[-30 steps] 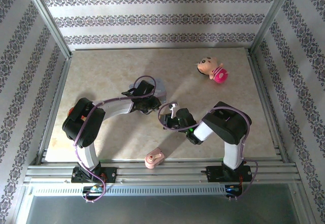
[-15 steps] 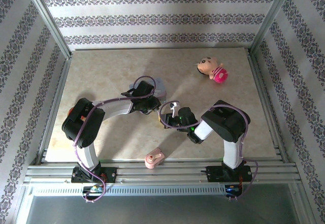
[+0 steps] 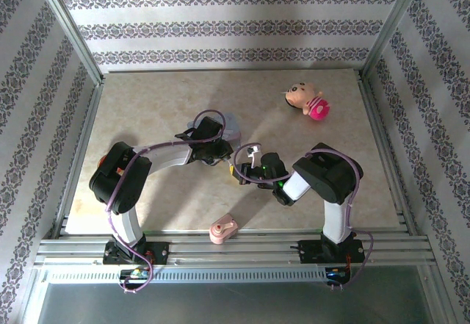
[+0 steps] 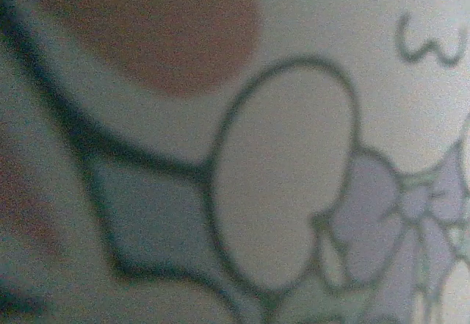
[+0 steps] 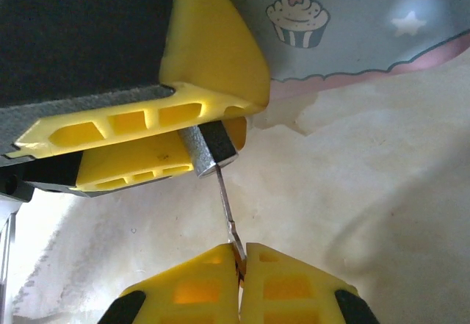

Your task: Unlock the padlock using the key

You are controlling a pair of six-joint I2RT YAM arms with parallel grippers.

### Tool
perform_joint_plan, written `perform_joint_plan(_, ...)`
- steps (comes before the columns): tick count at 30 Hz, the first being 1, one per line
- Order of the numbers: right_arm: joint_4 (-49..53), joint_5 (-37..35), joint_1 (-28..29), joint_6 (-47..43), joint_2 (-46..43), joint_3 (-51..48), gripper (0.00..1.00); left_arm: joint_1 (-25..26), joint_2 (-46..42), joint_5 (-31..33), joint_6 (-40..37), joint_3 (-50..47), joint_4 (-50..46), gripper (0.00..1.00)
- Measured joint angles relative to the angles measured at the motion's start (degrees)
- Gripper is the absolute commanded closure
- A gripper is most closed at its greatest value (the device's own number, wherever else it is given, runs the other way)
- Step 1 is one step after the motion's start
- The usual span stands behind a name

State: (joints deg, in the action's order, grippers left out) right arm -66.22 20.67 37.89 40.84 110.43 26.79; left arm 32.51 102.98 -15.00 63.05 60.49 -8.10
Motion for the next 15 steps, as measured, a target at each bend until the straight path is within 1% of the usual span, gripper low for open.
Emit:
perform_joint_plan(7,0.28,2.82,-0.94,0.02,0.24,0.48,1.00,-0.02,-0.37,0.00,-0.04,-0.39,0.00,0.80)
perform_joint_plan(15,0.42,3.43,-1.05,0.59,0.33,0.57,1.00,-0.02,-0.52,0.00,-0.24,-0.66,0.04,0.80)
